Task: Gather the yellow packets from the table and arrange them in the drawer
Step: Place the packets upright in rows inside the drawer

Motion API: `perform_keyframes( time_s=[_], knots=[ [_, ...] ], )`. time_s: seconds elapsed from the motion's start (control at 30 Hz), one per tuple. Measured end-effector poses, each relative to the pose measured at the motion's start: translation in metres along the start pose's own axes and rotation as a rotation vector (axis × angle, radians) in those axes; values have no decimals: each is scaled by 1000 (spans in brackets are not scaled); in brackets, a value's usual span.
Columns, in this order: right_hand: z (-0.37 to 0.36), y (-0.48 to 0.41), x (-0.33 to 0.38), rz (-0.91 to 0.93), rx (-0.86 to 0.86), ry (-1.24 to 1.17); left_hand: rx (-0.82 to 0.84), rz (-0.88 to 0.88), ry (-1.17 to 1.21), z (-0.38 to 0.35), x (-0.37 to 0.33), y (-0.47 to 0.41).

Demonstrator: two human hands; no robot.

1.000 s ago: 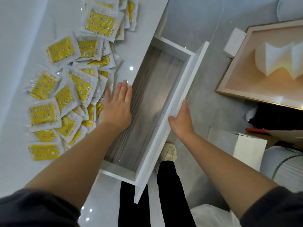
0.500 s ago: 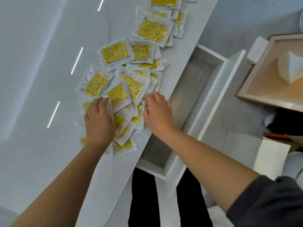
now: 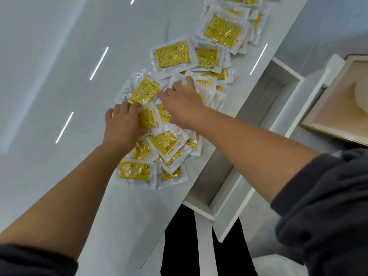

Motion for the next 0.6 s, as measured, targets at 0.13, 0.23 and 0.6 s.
perform_keyframes(
  time_s=[0.13, 0.23, 0.6],
  knots=[
    [8, -12, 7, 45, 117, 118, -4, 29, 60, 3, 4, -2],
    [12, -17, 11, 60, 190, 108, 5, 55, 59, 2, 8, -7],
    [23, -3, 3, -66, -47, -132, 94, 251, 434, 18, 19, -4]
  ],
)
Point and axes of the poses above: each hand's wrist, its own y-axis away from the middle knuckle, its own z-axis out of the back of the hand, x = y × z, the point moved 4 cm from there along -y, towards the middle knuckle, and after that the axes turned 4 degrees about x, right-handed, at the moved point
